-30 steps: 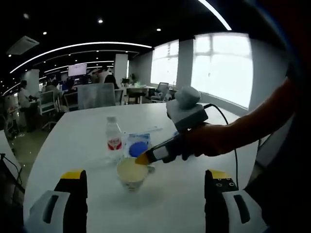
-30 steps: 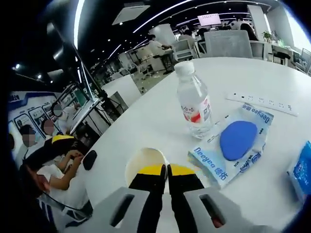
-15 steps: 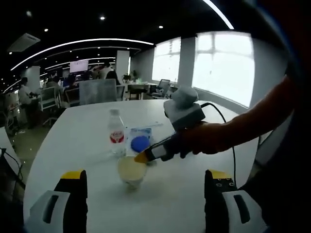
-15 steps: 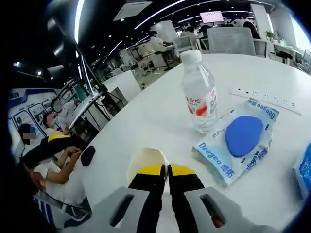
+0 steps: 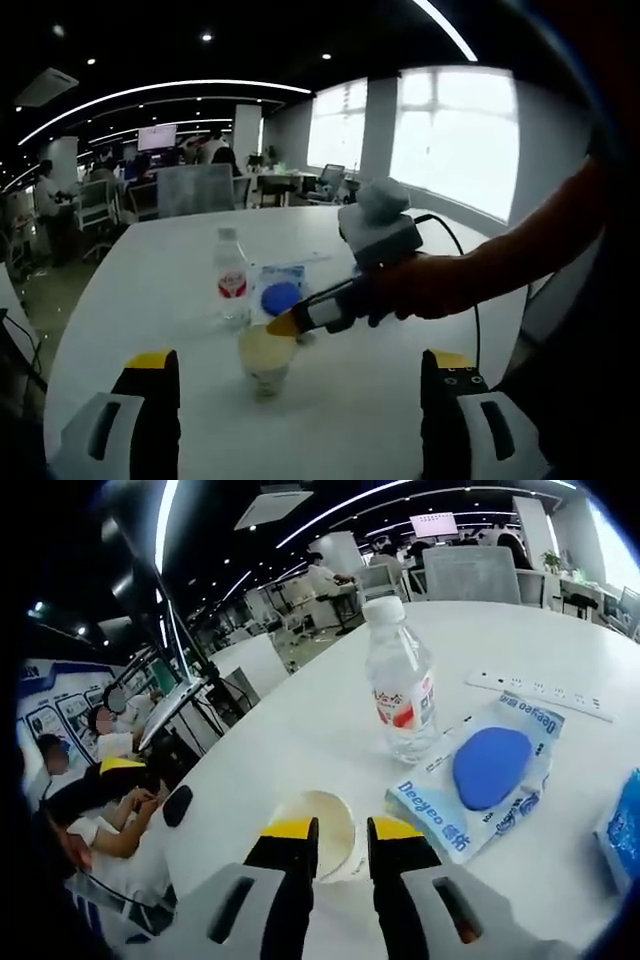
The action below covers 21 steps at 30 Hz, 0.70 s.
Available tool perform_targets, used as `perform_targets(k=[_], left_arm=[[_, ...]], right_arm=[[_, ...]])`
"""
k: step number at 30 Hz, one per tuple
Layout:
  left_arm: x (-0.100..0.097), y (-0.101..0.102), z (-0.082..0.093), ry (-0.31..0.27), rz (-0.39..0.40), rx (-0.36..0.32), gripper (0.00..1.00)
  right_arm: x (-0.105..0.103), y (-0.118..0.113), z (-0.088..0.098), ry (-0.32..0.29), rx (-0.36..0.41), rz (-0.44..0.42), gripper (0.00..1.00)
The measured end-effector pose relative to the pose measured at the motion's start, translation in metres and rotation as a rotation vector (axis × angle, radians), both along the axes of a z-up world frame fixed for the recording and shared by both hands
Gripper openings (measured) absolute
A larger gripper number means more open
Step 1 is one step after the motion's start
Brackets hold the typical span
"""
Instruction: Arrange the tabletop items into an orderly group along one side of the table until the central work area is clear of visible clutter.
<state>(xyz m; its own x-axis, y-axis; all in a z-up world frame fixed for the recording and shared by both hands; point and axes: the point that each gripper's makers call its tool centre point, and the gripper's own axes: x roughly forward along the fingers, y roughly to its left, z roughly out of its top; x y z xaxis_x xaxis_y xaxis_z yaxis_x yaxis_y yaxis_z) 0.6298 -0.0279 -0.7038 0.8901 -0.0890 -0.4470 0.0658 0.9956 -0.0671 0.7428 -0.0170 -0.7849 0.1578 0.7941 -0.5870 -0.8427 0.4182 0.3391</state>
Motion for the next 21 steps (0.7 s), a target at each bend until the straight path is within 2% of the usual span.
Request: perform_targets(k=[4, 11, 21], left_arm=[[0.002, -0.001, 0.001, -0.003, -0.007, 0.000, 0.99], [0.013, -0.011, 0.004, -0.009, -0.033, 0.005, 0.99], [0.028, -0.026, 0.008, -0.015, -0.082, 0.007, 0.99]], right_arm=[[0.000, -0.004, 0.009, -0.005, 0.022, -0.011, 0.21], [0.008, -0.013, 0.020, -0.031, 0.062, -0.038, 0.31], [0.030, -0.048, 0.038, -0.079, 0.119, -0.118, 0.43]])
